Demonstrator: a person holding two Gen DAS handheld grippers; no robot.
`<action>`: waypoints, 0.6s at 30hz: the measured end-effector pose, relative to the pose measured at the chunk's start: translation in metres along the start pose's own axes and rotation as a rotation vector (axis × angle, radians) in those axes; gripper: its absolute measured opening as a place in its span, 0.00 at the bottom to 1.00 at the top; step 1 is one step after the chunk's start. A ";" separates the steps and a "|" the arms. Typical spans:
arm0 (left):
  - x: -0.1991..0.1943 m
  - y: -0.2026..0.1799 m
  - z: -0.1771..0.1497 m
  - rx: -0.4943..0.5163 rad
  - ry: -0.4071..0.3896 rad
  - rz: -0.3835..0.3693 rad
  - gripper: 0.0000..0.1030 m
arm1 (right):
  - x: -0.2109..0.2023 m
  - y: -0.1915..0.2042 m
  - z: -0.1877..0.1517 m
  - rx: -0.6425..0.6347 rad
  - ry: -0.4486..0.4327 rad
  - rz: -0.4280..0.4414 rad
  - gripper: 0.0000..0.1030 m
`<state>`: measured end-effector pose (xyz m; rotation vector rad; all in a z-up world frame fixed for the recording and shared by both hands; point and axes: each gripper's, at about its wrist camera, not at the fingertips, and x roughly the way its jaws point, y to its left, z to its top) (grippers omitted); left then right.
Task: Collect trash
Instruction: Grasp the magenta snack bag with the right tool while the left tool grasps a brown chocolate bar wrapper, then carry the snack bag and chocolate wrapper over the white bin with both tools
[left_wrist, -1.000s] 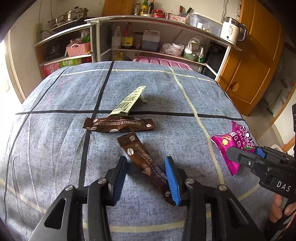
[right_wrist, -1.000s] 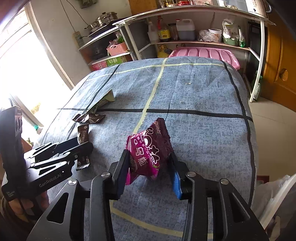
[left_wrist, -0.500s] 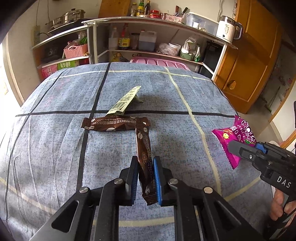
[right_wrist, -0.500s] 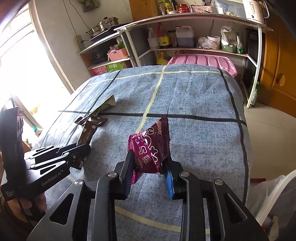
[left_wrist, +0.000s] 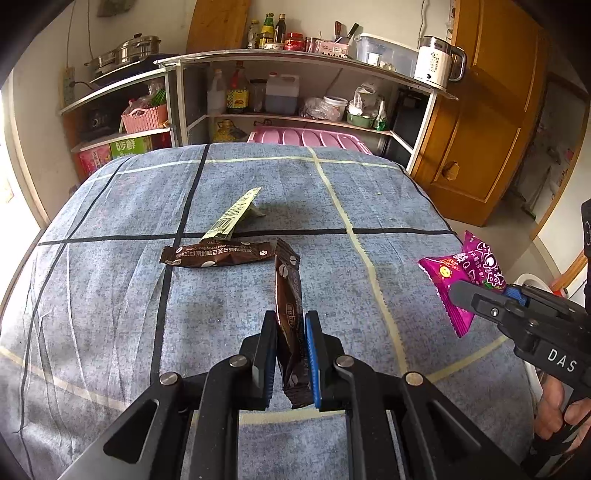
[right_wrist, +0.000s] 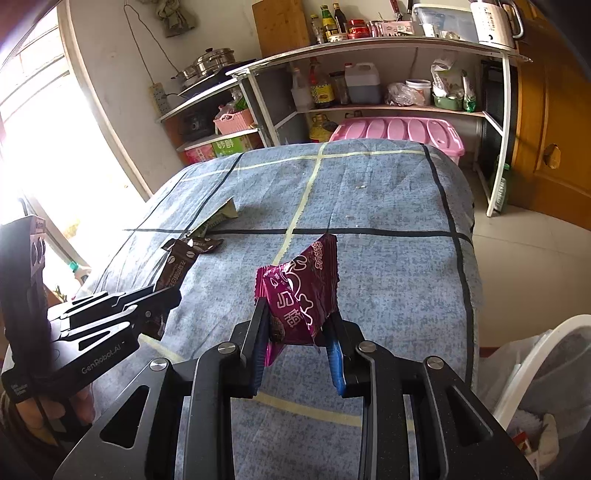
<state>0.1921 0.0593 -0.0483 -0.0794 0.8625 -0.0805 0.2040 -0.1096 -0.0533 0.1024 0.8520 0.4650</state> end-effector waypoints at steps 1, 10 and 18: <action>-0.002 -0.002 0.000 0.007 -0.004 0.001 0.14 | -0.002 0.000 0.000 0.002 -0.002 -0.001 0.28; -0.026 -0.025 -0.003 0.070 -0.048 0.005 0.14 | -0.031 -0.004 -0.007 0.019 -0.046 -0.007 0.28; -0.049 -0.057 -0.003 0.128 -0.092 -0.045 0.14 | -0.067 -0.017 -0.016 0.041 -0.105 -0.026 0.28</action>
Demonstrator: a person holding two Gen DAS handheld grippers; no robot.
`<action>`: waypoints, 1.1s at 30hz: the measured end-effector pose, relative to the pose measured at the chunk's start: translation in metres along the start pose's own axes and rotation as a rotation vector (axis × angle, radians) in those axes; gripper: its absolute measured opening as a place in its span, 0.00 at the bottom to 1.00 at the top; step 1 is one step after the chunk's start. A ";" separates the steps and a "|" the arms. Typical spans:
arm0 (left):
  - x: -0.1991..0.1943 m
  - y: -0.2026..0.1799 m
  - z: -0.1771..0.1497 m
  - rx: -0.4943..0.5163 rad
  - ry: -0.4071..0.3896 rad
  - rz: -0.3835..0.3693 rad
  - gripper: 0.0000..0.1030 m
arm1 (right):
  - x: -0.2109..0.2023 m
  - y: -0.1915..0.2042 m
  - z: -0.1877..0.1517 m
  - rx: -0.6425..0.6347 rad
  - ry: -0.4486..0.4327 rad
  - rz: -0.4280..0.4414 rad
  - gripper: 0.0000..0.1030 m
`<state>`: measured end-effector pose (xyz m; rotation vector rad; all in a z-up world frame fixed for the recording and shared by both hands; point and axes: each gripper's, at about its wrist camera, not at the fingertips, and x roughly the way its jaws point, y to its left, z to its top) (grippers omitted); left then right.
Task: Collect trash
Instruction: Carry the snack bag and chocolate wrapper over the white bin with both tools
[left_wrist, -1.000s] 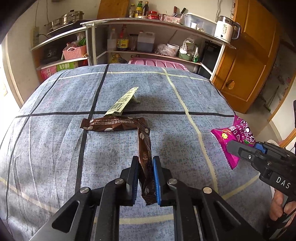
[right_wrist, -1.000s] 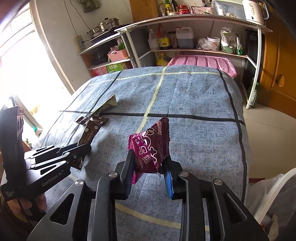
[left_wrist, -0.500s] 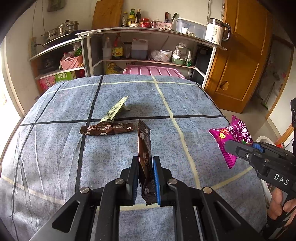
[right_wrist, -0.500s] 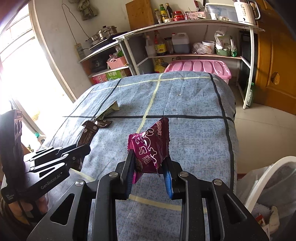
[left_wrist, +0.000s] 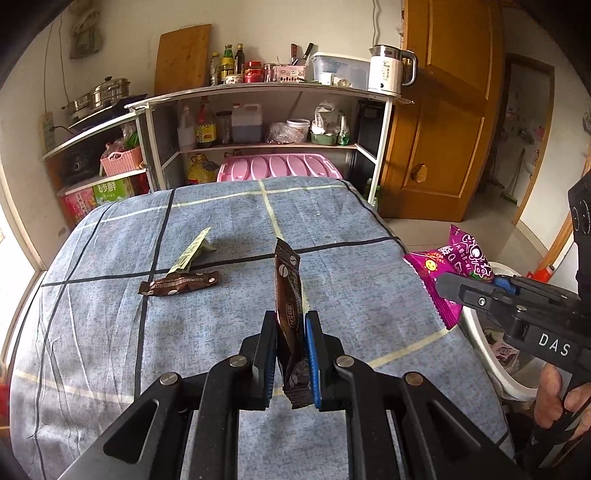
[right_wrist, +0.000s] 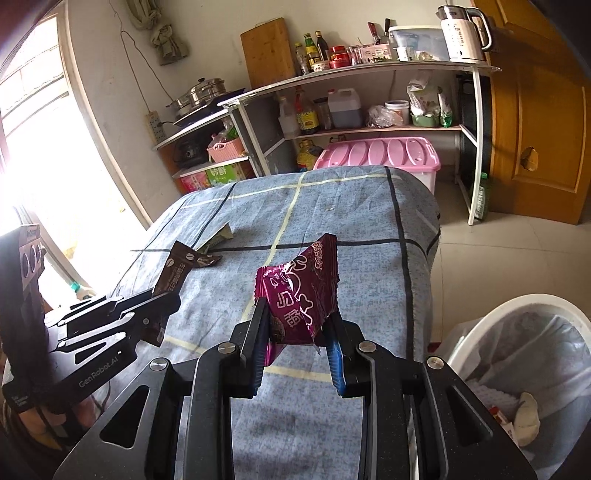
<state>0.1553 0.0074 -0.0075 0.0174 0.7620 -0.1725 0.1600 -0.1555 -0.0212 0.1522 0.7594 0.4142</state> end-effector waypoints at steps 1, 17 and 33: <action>-0.002 -0.004 0.001 0.006 -0.006 -0.005 0.14 | -0.004 -0.002 0.000 0.002 -0.007 -0.007 0.28; -0.013 -0.093 0.006 0.154 -0.038 -0.140 0.14 | -0.069 -0.058 -0.025 0.079 -0.064 -0.113 0.28; 0.006 -0.188 -0.009 0.258 0.028 -0.297 0.15 | -0.115 -0.139 -0.055 0.185 -0.047 -0.253 0.28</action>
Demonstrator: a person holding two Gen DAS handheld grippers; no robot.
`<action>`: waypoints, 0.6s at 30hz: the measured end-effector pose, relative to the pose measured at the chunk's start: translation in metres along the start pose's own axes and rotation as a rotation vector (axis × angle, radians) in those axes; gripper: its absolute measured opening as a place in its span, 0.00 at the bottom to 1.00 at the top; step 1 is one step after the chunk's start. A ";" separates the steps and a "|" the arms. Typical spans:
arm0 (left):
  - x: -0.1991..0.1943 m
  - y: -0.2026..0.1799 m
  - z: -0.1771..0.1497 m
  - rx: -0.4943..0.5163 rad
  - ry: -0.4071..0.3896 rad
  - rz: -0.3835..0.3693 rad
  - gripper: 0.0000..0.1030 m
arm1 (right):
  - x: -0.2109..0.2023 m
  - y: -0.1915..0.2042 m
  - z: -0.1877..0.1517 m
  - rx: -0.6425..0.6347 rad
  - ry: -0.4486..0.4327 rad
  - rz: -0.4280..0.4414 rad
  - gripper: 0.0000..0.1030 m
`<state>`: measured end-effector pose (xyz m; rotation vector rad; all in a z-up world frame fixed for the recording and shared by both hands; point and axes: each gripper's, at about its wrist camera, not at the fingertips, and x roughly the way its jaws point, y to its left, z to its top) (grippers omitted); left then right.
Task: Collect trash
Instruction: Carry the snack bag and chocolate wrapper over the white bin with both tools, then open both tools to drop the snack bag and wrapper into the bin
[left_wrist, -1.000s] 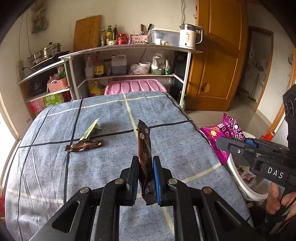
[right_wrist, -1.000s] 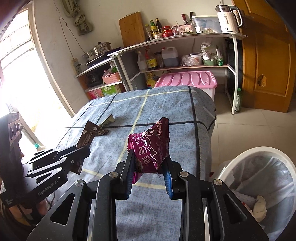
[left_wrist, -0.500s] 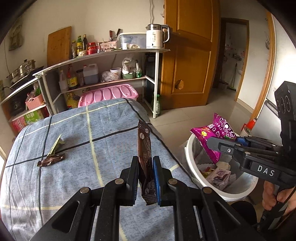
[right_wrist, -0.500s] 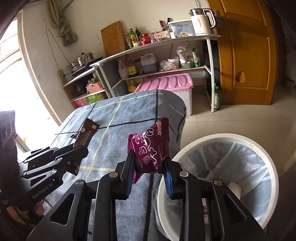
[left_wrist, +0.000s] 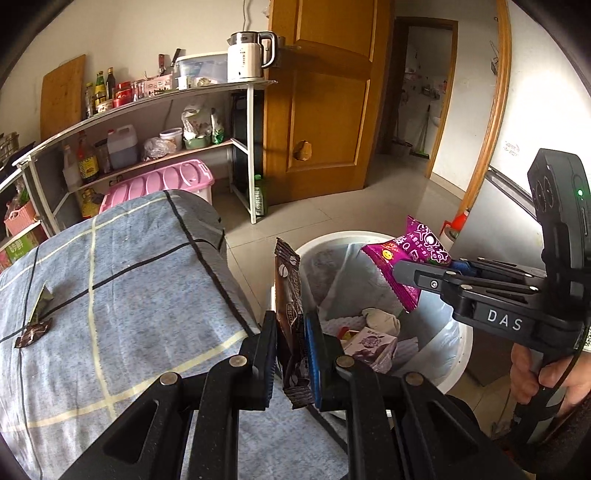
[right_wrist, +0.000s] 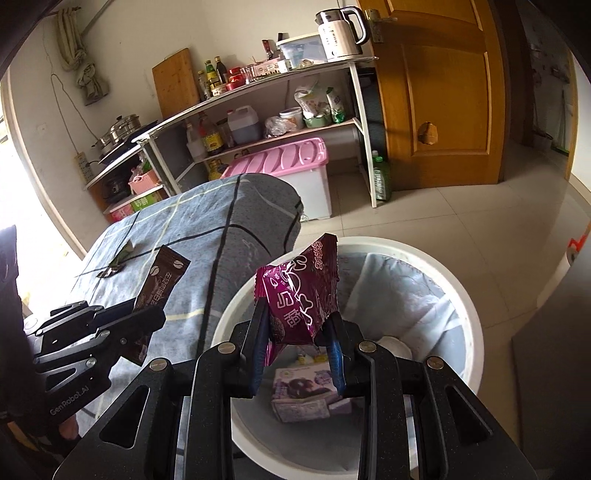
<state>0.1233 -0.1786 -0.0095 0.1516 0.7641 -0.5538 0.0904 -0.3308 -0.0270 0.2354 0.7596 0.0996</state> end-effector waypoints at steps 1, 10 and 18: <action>0.003 -0.004 0.000 0.005 0.003 -0.005 0.15 | 0.000 -0.004 -0.001 0.004 0.004 -0.006 0.28; 0.029 -0.028 0.001 0.016 0.048 -0.043 0.15 | 0.010 -0.032 -0.009 0.023 0.062 -0.082 0.30; 0.048 -0.036 -0.002 0.018 0.087 -0.046 0.15 | 0.026 -0.042 -0.017 0.007 0.126 -0.132 0.36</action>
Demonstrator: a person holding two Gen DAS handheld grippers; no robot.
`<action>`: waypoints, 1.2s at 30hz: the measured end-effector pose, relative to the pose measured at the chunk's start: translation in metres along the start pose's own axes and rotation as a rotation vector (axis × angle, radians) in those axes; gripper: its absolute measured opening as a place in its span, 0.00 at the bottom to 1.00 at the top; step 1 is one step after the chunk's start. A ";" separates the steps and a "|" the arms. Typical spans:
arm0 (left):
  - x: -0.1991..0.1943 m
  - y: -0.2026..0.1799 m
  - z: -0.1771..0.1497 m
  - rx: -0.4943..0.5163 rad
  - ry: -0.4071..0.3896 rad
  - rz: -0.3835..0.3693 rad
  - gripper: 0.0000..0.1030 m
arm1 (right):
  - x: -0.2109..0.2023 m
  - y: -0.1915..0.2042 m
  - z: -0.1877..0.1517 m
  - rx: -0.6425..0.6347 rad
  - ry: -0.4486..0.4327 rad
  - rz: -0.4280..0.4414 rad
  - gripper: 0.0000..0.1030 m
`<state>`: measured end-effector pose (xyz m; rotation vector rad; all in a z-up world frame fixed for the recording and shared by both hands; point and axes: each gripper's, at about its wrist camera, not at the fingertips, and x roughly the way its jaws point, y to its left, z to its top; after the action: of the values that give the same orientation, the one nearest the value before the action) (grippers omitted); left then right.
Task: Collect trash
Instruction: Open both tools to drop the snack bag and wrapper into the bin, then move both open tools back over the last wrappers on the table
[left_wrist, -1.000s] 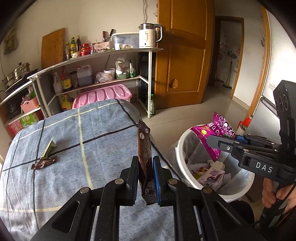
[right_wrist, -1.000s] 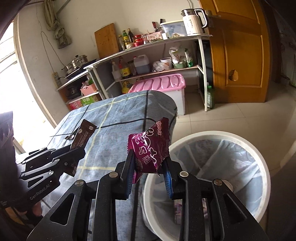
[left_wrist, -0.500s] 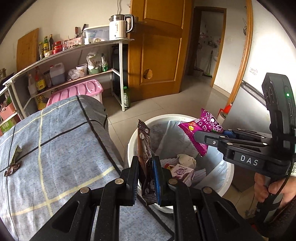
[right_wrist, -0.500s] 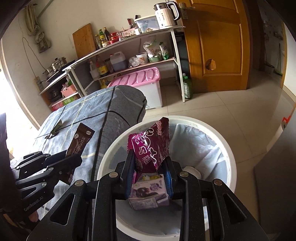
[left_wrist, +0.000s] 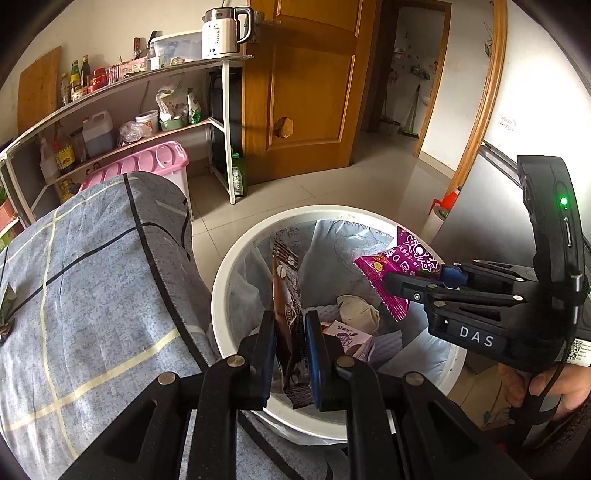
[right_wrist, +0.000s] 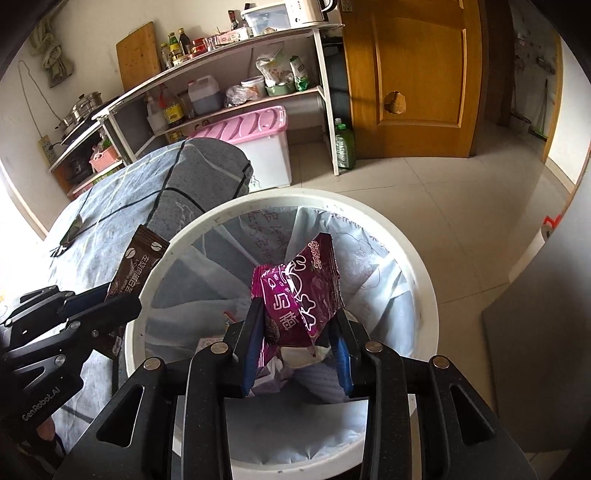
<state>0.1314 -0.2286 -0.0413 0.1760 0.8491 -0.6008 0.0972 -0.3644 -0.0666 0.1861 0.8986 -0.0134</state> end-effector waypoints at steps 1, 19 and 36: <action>0.001 0.000 0.000 -0.001 0.003 0.001 0.16 | 0.002 0.000 -0.001 -0.001 0.005 -0.010 0.40; -0.012 0.012 -0.002 -0.029 -0.020 0.019 0.45 | -0.004 0.003 -0.004 0.024 -0.012 -0.031 0.55; -0.068 0.065 -0.009 -0.113 -0.105 0.111 0.46 | -0.028 0.048 0.006 -0.013 -0.087 0.045 0.59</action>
<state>0.1277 -0.1429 -0.0024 0.0873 0.7646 -0.4528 0.0888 -0.3196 -0.0332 0.1923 0.8072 0.0259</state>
